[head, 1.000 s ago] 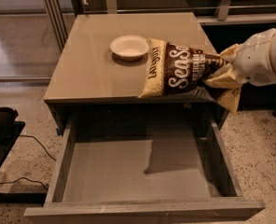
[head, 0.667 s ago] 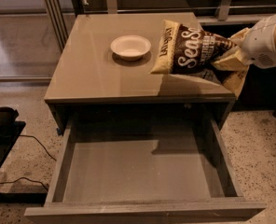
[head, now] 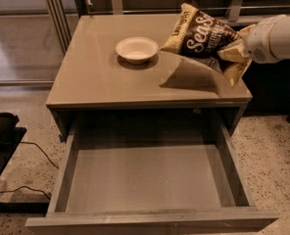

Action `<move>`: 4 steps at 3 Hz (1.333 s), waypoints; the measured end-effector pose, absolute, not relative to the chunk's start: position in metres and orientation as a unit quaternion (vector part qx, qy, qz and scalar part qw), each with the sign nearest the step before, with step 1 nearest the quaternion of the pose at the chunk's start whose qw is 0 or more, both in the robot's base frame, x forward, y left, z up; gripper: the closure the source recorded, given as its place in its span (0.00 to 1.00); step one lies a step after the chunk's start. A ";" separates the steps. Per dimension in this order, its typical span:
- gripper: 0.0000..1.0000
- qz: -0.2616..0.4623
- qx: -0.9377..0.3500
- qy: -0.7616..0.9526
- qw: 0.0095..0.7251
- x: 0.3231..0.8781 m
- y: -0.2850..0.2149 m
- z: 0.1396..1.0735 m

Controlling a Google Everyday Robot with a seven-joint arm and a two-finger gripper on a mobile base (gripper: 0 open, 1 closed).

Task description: Pick brown chip bag from top drawer and place on counter

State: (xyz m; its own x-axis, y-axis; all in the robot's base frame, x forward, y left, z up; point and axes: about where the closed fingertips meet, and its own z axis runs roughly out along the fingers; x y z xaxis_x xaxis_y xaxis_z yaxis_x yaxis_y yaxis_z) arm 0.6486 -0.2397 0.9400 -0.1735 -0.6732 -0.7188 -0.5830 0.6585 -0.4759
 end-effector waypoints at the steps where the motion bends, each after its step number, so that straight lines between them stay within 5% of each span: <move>1: 1.00 -0.041 -0.391 0.765 0.510 0.675 -0.237 0.930; 3: 1.00 -0.008 -0.419 0.771 0.479 0.701 -0.208 0.888; 4: 0.81 -0.005 -0.421 0.772 0.475 0.700 -0.207 0.885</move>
Offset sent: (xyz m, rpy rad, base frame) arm 0.0667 0.0304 -0.0470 0.0529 0.0242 0.0173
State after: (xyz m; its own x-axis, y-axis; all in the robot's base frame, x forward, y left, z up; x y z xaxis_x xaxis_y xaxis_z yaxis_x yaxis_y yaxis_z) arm 0.6999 -0.2068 0.8854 -0.1930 -0.6550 -0.7305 -0.6465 0.6450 -0.4076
